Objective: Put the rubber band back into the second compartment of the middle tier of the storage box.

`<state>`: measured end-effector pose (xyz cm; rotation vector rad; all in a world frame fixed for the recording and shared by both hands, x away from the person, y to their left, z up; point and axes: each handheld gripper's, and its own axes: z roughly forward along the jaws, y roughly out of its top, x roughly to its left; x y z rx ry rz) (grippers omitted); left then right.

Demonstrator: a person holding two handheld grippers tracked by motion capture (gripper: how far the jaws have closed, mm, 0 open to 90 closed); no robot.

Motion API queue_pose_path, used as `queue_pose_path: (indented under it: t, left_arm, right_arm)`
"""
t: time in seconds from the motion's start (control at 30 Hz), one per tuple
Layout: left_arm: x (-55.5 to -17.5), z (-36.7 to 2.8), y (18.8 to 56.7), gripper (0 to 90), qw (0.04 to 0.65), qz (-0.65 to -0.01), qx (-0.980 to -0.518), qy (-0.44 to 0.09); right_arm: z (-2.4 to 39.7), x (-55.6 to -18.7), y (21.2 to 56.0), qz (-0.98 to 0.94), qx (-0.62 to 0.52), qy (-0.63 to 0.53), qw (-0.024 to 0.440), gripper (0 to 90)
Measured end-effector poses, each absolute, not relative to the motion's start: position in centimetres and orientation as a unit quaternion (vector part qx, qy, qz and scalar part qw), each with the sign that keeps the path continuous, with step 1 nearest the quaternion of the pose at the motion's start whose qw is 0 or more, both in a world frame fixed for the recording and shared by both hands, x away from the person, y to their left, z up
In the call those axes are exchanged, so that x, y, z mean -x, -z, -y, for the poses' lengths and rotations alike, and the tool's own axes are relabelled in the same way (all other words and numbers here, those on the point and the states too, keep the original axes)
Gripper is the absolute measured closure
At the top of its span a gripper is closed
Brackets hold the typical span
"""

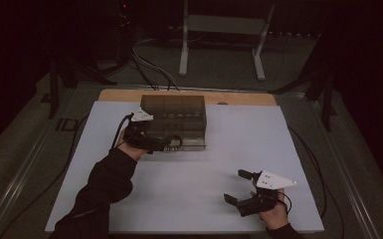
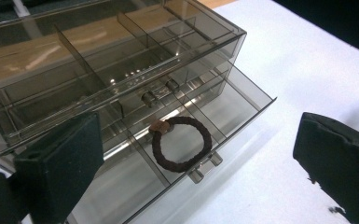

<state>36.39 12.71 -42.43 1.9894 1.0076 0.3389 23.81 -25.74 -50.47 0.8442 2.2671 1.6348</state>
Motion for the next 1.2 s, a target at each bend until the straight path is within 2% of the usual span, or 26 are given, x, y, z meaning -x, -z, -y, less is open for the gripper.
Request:
queue_pose_path:
  t: [0.37, 0.6, 0.87, 1.2]
  left_arm:
    - [-35.6, -14.5, 42.6, 0.2, 0.467, -0.372, -0.790, -0.139]
    - [-34.9, -15.8, 42.7, 0.2, 0.489, -0.353, -0.789, -0.112]
    - [-34.0, -17.5, 42.8, 0.3, 0.512, -0.346, -0.776, -0.127]
    - [-32.5, -19.2, 43.5, 0.3, 0.510, -0.352, -0.771, -0.148]
  right_arm:
    - [25.7, -23.7, 50.5, -0.772, -0.288, -0.556, 0.111, 0.0]
    - [25.6, -23.9, 50.5, -0.772, -0.288, -0.557, 0.108, 0.0]
    - [25.4, -24.0, 50.5, -0.774, -0.283, -0.556, 0.109, 0.0]
    - [25.0, -24.2, 50.5, -0.776, -0.279, -0.555, 0.107, 0.0]
